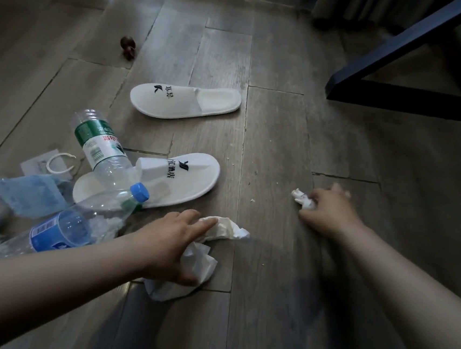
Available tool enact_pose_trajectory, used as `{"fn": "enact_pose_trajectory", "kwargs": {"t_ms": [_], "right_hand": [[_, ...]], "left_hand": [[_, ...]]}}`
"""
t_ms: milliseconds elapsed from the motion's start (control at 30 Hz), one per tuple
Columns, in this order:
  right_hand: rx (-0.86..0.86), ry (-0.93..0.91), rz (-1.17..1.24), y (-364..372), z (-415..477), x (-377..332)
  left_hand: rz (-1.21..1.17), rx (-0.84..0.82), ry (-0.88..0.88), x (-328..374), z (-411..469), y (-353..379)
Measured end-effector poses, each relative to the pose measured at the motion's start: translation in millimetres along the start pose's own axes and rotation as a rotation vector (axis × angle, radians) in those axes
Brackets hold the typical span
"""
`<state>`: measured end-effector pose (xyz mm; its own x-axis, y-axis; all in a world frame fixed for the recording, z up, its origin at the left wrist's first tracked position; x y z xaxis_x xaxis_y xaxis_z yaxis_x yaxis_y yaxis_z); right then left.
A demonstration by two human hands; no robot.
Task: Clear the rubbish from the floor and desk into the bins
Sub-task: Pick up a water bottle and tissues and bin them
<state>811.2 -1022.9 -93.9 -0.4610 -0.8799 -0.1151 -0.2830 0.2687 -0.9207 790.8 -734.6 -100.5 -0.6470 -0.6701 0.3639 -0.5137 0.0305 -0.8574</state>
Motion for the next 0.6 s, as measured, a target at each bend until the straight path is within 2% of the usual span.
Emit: {"fn": "enact_pose_trajectory", "kwargs": {"t_ms": [167,367,500,600], "right_hand": [[-0.191,-0.108,0.173,25.4,-40.2,-39.4],[-0.282,-0.264,0.227,49.0,-78.8,-94.6],[-0.388,-0.249,0.265,58.9,-93.5,-113.2],[-0.415,-0.219,0.158,73.4,-105.0,-129.8]], "left_hand": [[-0.002,0.024,0.009,-0.6,-22.1,-9.0],[0.033,0.067,-0.018,-11.5,-57.1,-24.5],[0.048,0.049,-0.043,-19.5,-81.0,-31.3],[0.06,0.071,-0.053,-25.7,-94.4,-35.5]]}}
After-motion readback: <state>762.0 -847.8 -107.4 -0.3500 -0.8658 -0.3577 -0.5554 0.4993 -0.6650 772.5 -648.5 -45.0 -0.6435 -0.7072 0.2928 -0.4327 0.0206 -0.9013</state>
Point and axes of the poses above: each hand's wrist, its own z-axis towards the middle knuckle, its own y-axis out of the palm, x = y × z, the point moved 7 cm from there along z, towards the middle knuckle, and after that the axes turned 4 degrees about y, right-handed, at the moved point
